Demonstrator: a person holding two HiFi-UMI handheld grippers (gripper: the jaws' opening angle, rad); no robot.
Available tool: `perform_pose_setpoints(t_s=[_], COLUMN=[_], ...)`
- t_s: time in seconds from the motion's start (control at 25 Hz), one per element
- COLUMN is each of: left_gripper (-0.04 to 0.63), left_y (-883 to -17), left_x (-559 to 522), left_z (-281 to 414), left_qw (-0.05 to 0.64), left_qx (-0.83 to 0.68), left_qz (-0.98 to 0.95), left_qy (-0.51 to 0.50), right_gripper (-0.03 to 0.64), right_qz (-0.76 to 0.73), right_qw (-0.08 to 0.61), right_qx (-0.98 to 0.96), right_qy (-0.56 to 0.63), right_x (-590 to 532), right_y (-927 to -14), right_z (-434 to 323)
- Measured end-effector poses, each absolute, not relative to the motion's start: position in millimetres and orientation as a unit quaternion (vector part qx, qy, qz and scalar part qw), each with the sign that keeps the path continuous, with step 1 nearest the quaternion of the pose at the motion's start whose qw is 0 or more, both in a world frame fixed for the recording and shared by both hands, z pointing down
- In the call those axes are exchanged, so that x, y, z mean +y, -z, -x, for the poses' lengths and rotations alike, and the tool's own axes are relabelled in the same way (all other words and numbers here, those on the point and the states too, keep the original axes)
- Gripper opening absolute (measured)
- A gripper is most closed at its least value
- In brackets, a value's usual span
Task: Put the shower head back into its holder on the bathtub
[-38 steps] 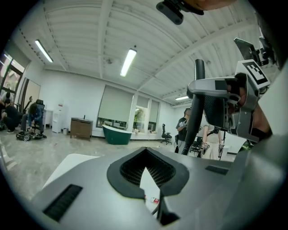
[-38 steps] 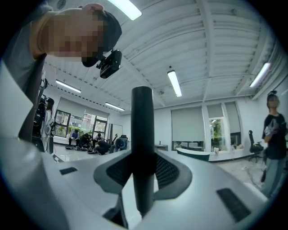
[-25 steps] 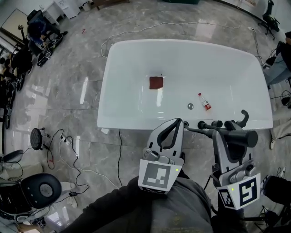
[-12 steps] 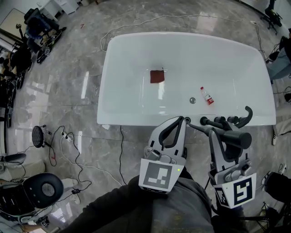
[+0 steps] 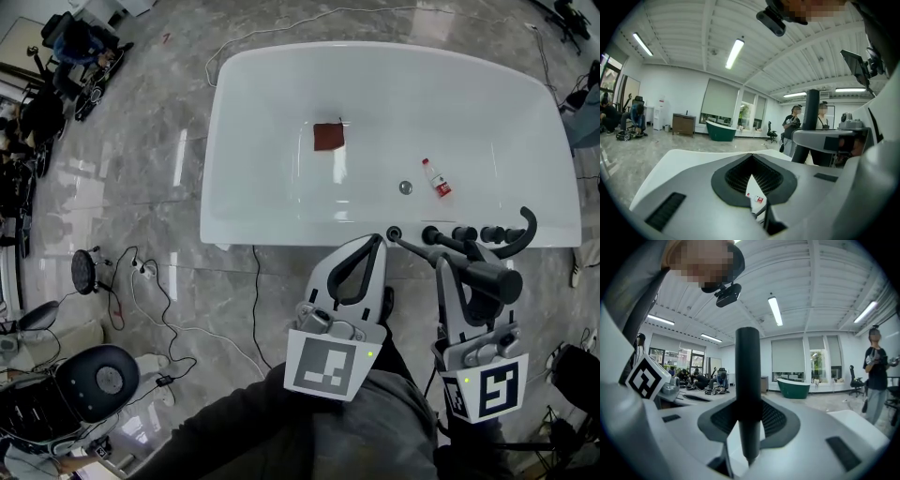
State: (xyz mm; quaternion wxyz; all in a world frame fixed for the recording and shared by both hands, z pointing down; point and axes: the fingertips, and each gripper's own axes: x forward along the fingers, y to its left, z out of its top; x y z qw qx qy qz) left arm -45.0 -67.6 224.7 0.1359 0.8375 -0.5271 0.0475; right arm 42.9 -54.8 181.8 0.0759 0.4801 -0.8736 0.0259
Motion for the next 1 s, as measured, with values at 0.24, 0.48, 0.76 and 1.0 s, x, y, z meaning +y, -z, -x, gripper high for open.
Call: perform_pose_setpoints(t_s=[0.24, 0.48, 0.76, 1.0], left_gripper=[0.005, 0.003, 0.005, 0.005], left_y=[-239.8, -260.0, -280.7, -297.5], left_x=[-71.6, -79.6, -76.5, -68.5], left_z=[42.8, 42.9, 48.1, 47.8], left_qw=[0.131, 0.135, 0.161, 0.176], left_qx=[-0.522, -0.518, -0.523, -0.520], left_qz=[-0.841, -0.842, -0.834, -0.832], left_qy=[-0.057, -0.062, -0.069, -0.079], right_gripper=[0.133, 0.133, 0.133, 0.133], right_qz=[-0.487, -0.481, -0.473, -0.478], right_qw=[0.080, 0.086, 0.094, 0.107], right_qx=[-0.869, -0.872, -0.876, -0.871], right_qy=[-0.039, -0.033, -0.033, -0.038], right_x=[-65.3, -70.0, -71.0, -72.8], right_y=[-207.2, -233.9, -261.1, -285.8], right_z=[-45.6, -41.8, -32.8, -36.2])
